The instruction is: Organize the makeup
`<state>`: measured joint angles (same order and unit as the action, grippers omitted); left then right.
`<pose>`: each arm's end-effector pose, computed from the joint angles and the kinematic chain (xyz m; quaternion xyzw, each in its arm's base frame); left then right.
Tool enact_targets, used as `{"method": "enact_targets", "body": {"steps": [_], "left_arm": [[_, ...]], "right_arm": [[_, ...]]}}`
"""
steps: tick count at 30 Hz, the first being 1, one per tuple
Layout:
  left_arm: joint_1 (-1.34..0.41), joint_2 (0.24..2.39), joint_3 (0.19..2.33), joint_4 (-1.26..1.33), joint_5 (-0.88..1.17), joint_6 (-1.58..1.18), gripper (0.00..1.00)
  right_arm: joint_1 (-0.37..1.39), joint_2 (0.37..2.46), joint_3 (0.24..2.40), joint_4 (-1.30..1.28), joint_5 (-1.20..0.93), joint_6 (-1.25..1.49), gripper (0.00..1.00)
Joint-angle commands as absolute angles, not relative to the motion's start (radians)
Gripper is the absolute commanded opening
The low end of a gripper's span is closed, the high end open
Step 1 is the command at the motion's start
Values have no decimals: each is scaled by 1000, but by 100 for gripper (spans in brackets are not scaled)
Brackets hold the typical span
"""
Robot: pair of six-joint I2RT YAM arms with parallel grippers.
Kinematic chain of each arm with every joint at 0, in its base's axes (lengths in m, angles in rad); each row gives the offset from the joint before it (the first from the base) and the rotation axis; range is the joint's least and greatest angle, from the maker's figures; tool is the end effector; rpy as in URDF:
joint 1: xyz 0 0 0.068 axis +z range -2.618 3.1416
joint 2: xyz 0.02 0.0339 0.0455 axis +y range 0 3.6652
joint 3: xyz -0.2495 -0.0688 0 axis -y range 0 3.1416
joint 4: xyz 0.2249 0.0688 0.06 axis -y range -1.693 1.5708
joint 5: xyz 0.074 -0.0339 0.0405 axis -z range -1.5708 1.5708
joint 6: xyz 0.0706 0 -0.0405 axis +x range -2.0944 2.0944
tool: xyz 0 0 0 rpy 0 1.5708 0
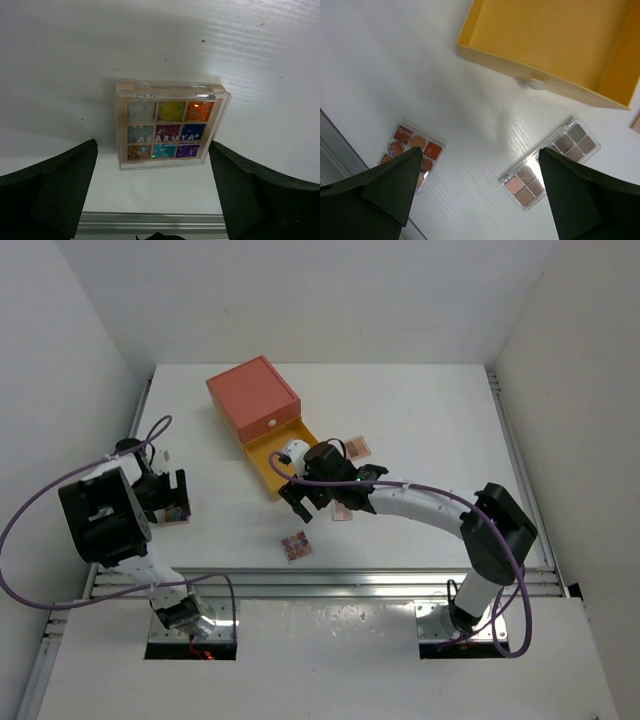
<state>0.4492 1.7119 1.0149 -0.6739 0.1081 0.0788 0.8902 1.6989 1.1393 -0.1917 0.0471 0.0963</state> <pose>0.2688 0.1211 0.1208 -0.1777 0.9776 -0.0259 0.1102 0.2417 0.2932 0.1938 -0.3459 0.8493 0.1696 0.3610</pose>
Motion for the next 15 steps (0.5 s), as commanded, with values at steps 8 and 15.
{"method": "enact_targets", "body": {"steps": [8, 15], "left_arm": [[425, 1767, 1019, -612, 44, 51, 96], [385, 1747, 1009, -612, 124, 121, 76]], "right_arm": [[894, 1686, 1170, -190, 124, 46, 100], [896, 1677, 1144, -173, 152, 29, 100]]}}
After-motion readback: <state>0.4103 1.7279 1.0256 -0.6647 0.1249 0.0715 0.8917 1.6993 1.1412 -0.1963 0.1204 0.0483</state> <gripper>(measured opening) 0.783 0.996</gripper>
